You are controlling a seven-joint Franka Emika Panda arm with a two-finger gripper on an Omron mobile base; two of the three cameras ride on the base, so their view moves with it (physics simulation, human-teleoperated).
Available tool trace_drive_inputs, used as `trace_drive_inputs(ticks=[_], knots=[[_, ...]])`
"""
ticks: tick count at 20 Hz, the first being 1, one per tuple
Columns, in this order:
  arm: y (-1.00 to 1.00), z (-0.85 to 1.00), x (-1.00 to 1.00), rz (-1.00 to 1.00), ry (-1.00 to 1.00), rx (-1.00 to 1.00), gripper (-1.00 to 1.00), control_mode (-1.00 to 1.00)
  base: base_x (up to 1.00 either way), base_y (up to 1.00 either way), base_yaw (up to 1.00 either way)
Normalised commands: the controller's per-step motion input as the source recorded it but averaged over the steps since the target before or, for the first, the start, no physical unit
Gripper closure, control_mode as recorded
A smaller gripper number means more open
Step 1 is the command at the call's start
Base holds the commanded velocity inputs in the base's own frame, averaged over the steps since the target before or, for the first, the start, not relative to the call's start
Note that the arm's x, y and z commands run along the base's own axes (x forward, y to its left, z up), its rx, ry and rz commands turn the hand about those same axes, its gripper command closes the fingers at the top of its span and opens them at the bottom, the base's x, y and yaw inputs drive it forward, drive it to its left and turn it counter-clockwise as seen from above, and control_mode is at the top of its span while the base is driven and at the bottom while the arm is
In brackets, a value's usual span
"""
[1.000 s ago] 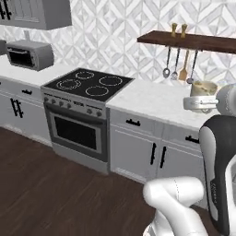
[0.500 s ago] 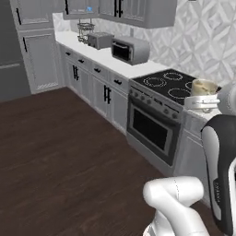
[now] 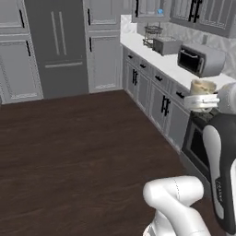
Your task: Gather all objects into one cabinet and sort the glasses and bowls to opposite sides.
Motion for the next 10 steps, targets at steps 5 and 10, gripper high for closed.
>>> trace_drive_inputs(ticks=[5,10], knots=[[0.00,0.00,0.00,0.00,0.00,0.00,1.00,1.00,1.00,0.48,0.09],[0.00,0.00,0.00,0.00,0.00,0.00,1.00,1.00,1.00,0.55,0.08]])
